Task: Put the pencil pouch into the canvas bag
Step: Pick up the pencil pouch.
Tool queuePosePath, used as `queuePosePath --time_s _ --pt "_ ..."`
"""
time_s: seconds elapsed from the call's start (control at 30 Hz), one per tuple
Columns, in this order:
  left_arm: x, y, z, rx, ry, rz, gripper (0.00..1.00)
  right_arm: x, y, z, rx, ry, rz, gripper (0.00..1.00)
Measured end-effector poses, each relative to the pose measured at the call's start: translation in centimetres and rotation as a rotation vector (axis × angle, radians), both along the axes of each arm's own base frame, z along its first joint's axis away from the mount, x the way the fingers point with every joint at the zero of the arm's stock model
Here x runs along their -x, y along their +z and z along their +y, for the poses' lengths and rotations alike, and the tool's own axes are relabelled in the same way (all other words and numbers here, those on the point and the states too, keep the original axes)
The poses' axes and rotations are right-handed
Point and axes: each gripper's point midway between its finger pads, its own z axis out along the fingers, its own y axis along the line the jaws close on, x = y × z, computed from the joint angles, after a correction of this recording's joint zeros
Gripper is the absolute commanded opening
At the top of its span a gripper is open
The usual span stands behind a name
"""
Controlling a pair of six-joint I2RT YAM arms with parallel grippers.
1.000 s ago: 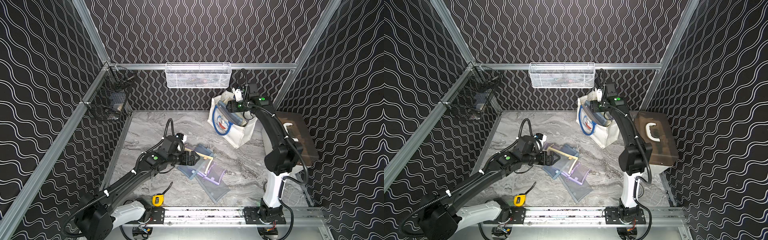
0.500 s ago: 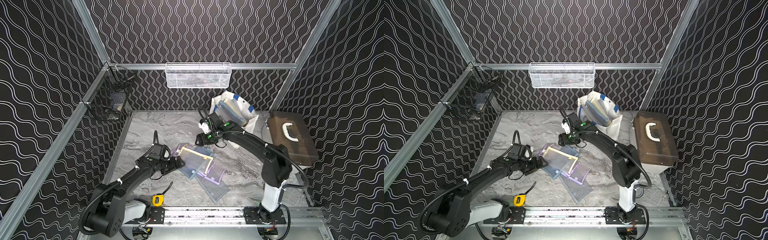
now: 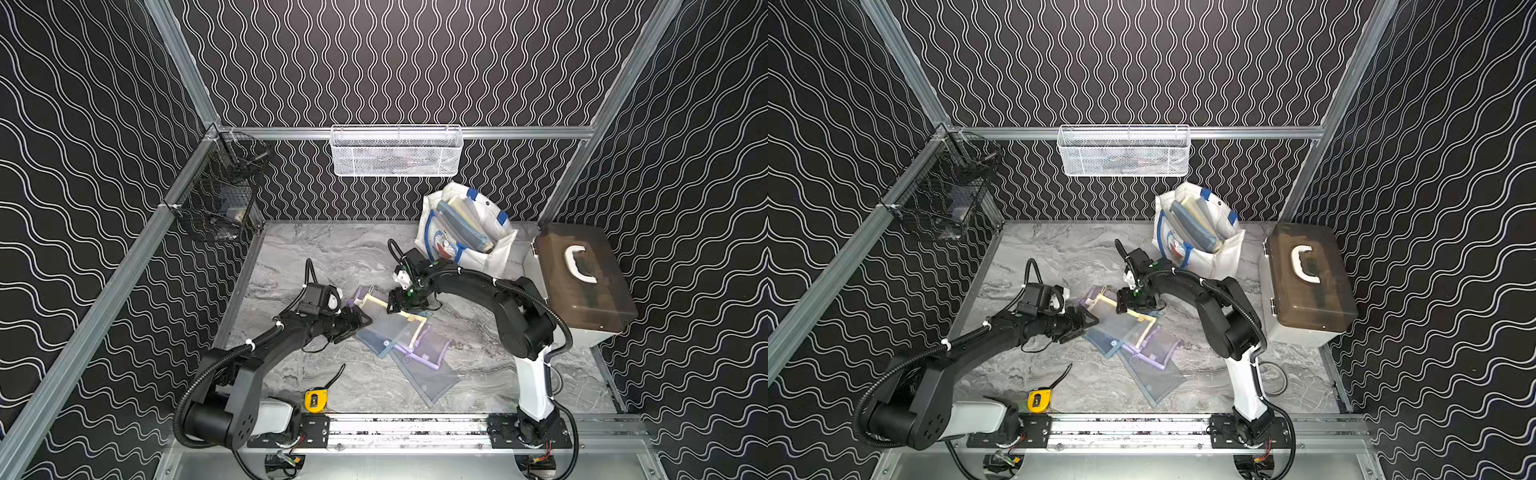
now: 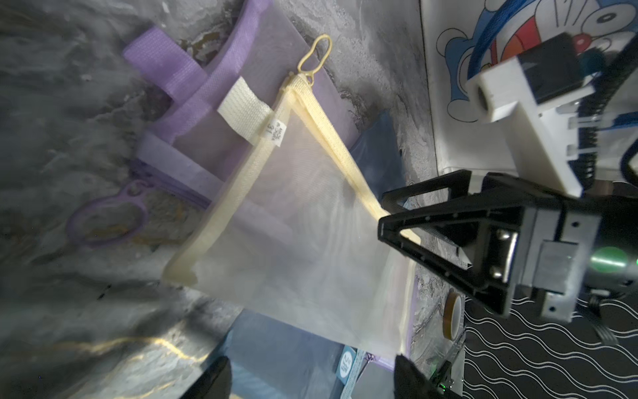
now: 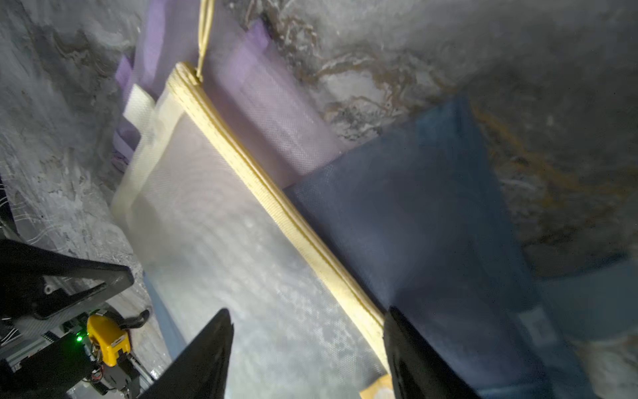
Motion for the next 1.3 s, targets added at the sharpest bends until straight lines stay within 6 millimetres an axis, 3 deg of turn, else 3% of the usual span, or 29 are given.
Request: queuePosePath --time_s 0.13,0.4,0.63,0.9,1.1,1.3 --pt "-0.4 -0.3 -0.4 0.025 0.002 0.005 0.72 0.7 -1.0 0.0 -0.010 -0.001 0.023 0.69" --pt "-0.4 -1.4 -0.8 0.060 0.029 0.037 0.62 1.9 -1.1 1.1 -0.078 0.012 0.037 0.65" --pt "-0.1 -0.5 -1.0 0.076 0.036 0.013 0.59 2.5 -1.1 1.7 -0.130 0.012 0.054 0.61" --pt "1.3 -3.1 -1.3 0.097 0.063 0.097 0.53 2.9 -1.2 2.0 -0.151 0.006 0.049 0.56" --pt "0.1 -2.7 -2.2 0.127 0.068 0.067 0.37 3.5 -1.2 2.3 -0.153 0.016 0.045 0.53" --pt "-1.2 -1.5 -2.5 0.142 0.065 0.020 0.10 4.0 0.2 2.4 -0.170 0.023 0.034 0.52"
